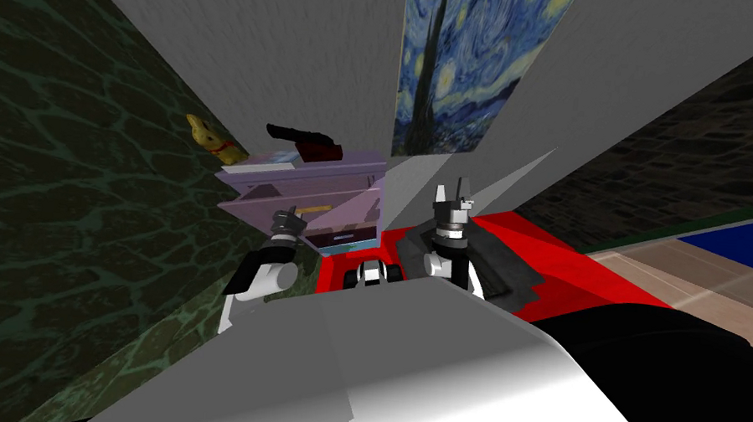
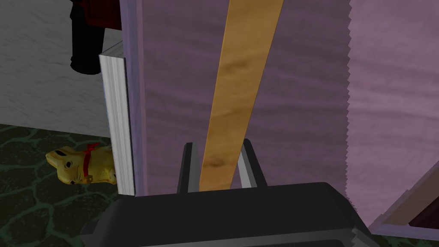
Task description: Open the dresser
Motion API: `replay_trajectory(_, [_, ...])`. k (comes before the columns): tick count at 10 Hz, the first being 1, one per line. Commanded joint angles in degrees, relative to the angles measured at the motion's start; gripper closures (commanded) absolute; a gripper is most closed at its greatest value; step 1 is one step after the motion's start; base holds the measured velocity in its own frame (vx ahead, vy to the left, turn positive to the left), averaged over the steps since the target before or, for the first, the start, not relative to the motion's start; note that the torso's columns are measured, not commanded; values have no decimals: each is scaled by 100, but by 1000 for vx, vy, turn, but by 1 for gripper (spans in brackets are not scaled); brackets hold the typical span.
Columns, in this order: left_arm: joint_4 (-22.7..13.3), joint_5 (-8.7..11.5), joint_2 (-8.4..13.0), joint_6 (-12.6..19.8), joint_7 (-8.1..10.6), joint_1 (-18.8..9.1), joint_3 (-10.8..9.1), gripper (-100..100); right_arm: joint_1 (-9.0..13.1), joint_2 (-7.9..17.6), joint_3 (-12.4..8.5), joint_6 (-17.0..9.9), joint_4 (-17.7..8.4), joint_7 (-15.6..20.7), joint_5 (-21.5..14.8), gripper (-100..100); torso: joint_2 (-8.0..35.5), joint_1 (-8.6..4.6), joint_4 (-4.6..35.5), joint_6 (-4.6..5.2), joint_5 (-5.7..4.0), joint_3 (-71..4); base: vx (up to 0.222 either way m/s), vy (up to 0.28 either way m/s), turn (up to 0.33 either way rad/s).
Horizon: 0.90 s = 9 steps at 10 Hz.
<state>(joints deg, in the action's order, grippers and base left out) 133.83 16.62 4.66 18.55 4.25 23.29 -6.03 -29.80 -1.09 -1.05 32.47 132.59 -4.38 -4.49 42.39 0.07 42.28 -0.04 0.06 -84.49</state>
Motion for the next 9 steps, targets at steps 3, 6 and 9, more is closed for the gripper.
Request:
replay_trajectory(3, [493,177,71,306,59,214,-141,-100,-3,0,-1,0,0,0,0,0,-72,0,-21,7,-1,-44,20,-5,17])
replay_trajectory(6, [968,345,134,615,118,399,-295,-100,-3,0,0,1,1,0,0,0,-16,-12,-1,4,-9,-12,74,-21,17])
replay_trajectory(9, [1443,514,198,924,177,584,-449,-100,-3,1,-1,1,1,0,0,0,11,-10,18,0,-15,3,47,-12,11])
